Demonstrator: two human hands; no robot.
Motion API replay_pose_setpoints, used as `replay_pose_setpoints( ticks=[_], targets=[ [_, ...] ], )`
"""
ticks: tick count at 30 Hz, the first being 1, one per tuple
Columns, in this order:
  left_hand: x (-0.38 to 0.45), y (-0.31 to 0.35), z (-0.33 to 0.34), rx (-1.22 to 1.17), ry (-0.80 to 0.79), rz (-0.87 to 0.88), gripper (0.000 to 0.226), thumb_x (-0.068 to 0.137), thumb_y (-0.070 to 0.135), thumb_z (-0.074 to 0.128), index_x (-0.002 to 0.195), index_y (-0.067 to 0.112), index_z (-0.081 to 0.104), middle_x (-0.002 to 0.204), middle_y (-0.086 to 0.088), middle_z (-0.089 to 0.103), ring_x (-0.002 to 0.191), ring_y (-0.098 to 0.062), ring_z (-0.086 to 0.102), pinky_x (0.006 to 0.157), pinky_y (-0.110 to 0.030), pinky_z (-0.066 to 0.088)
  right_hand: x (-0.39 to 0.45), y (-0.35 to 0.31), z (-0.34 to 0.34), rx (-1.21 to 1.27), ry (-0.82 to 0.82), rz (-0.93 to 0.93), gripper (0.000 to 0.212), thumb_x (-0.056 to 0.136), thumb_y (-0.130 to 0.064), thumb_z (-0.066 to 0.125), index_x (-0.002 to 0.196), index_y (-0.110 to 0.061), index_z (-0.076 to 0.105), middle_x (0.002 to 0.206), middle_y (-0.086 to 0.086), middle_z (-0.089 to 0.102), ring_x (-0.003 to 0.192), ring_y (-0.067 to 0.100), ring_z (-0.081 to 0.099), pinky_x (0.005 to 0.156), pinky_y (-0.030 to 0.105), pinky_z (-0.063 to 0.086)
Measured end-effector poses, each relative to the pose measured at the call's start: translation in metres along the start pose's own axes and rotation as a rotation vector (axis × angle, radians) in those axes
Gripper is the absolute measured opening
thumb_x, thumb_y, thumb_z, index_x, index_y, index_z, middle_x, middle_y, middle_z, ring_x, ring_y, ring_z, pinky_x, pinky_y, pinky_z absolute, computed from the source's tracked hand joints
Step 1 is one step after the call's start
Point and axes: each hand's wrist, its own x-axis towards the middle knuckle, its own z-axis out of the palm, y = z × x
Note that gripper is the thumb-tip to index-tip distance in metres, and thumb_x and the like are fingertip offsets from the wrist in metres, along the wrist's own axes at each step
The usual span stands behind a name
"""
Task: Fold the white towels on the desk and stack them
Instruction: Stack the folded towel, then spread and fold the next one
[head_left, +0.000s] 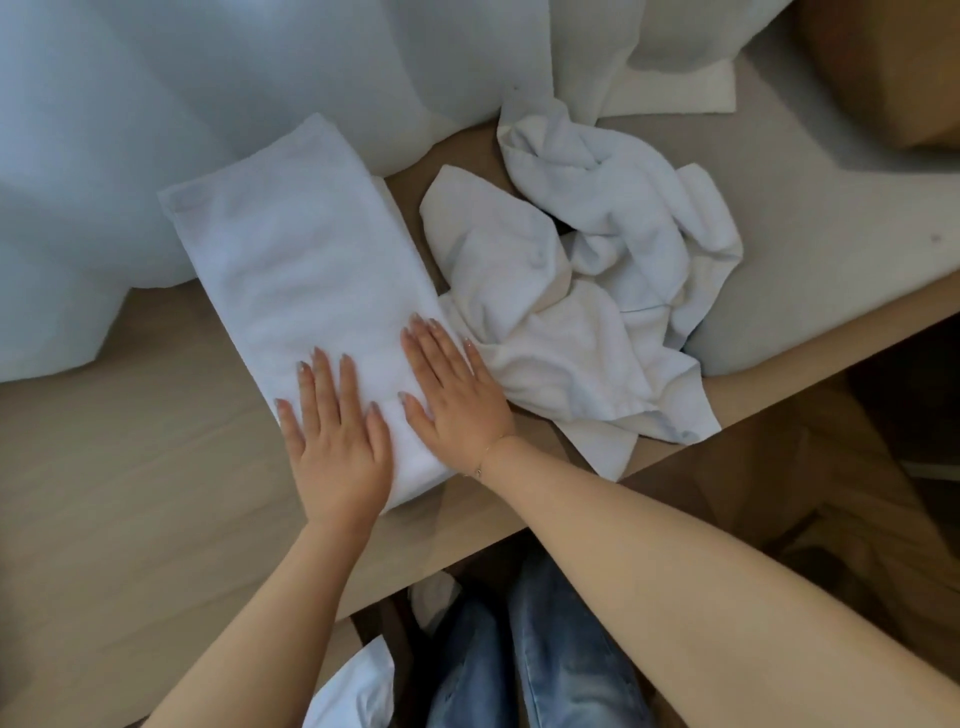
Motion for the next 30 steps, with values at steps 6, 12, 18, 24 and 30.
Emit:
replay_pose_setpoints(
  ticks=[6, 12, 18, 24, 30],
  targets=[
    [0.007, 0.025, -0.036, -0.073, -0.080, -0.043, 0.055, 0.104, 0.025, 0.029, 0.156, 0.013, 0.018, 0.165, -0.007, 0.003, 0.152, -0.019, -0.005, 0.122, -0.047, -0.006, -0.016, 0.045, -0.047, 0.074, -0.059, -0.225, 0.052, 0.104, -0.023, 0.034, 0.152, -0.010, 0.024, 0.161, 0.010, 0.015, 0.149, 0.024, 0.011, 0.122, 0.036, 0.003],
    [0.040, 0.148, -0.062, -0.212, -0.076, 0.199, 0.045, 0.102, 0.020, 0.042, 0.147, 0.021, 0.041, 0.161, -0.003, 0.025, 0.149, -0.020, 0.018, 0.123, -0.040, 0.010, -0.053, 0.159, -0.124, 0.254, 0.084, 0.053, 0.043, 0.098, -0.007, 0.045, 0.141, -0.009, 0.048, 0.151, 0.009, 0.039, 0.139, 0.025, 0.036, 0.114, 0.029, 0.023],
    [0.108, 0.283, -0.024, -0.466, -0.271, 0.092, 0.041, 0.099, 0.026, 0.053, 0.137, 0.014, 0.050, 0.144, -0.006, 0.047, 0.131, -0.024, 0.044, 0.108, -0.036, 0.036, -0.052, 0.281, -0.163, 0.293, 0.256, 0.338, 0.037, 0.092, -0.007, 0.056, 0.129, -0.008, 0.059, 0.142, 0.010, 0.049, 0.128, 0.030, 0.044, 0.102, 0.042, 0.041],
    [0.158, 0.368, 0.020, -0.926, -0.296, -0.473, 0.038, 0.090, 0.032, 0.068, 0.070, 0.003, 0.053, 0.066, -0.017, 0.049, 0.065, -0.031, 0.050, 0.077, -0.042, 0.049, -0.028, 0.349, -0.158, 0.484, 0.175, 0.357, 0.043, 0.096, -0.017, 0.056, 0.138, -0.013, 0.050, 0.146, 0.003, 0.042, 0.133, 0.020, 0.039, 0.107, 0.030, 0.035],
    [0.160, 0.367, 0.042, -1.101, -0.109, -0.746, 0.032, 0.089, 0.024, 0.071, 0.106, 0.000, 0.056, 0.095, -0.008, 0.062, 0.091, -0.025, 0.063, 0.085, -0.037, 0.053, -0.004, 0.349, -0.146, 0.726, 0.093, 0.381, 0.049, 0.096, -0.029, 0.058, 0.141, -0.021, 0.043, 0.138, -0.005, 0.048, 0.122, 0.013, 0.048, 0.100, 0.029, 0.042]
  ],
)
